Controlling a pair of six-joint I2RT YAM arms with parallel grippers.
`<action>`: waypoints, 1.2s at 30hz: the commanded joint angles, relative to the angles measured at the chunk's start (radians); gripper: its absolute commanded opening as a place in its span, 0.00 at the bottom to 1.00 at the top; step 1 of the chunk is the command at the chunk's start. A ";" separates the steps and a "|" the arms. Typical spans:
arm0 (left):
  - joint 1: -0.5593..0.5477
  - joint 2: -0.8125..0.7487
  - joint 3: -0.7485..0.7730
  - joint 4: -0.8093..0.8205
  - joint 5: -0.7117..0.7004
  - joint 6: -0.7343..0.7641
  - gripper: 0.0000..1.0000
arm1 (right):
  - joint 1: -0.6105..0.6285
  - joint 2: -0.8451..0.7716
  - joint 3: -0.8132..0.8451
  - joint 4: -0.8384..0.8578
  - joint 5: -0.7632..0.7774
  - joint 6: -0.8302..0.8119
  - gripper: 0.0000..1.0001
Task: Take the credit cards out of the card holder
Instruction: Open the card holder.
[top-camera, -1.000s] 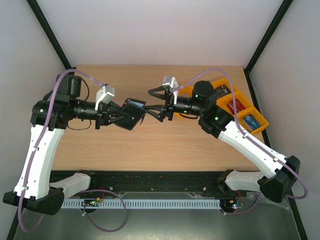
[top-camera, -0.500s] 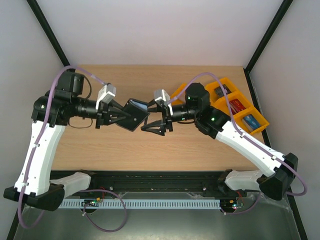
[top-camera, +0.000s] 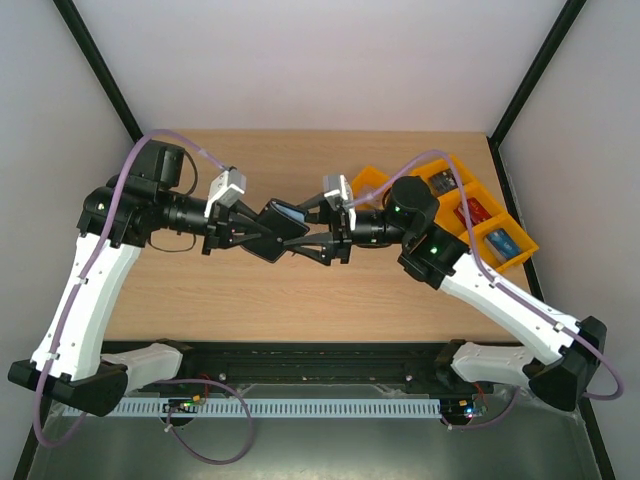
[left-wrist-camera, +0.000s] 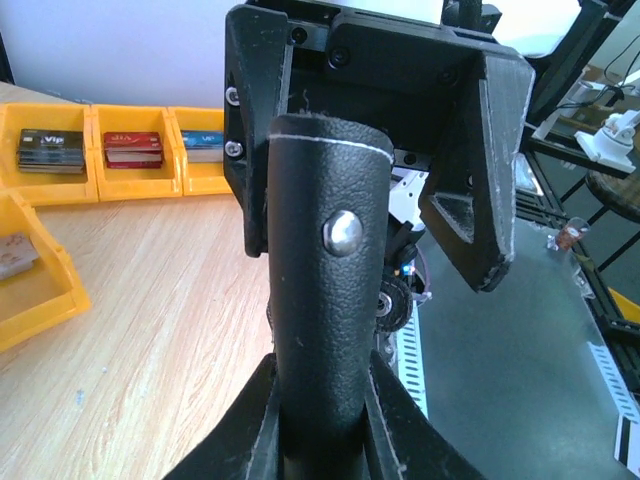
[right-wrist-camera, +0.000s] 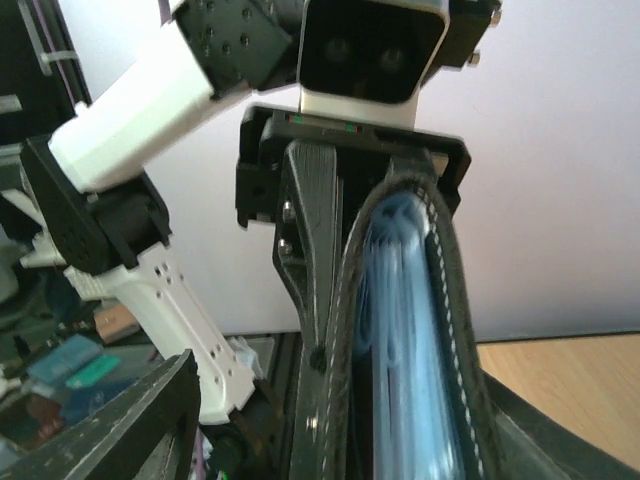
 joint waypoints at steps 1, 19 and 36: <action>0.004 -0.017 0.040 -0.026 -0.004 0.051 0.02 | -0.003 -0.072 0.029 -0.203 0.041 -0.219 0.63; 0.004 -0.028 0.026 -0.063 0.036 0.114 0.02 | -0.075 -0.033 0.054 -0.263 -0.027 -0.164 0.66; 0.003 -0.034 -0.031 -0.033 0.039 0.082 0.02 | -0.001 0.038 0.052 0.017 0.039 0.001 0.47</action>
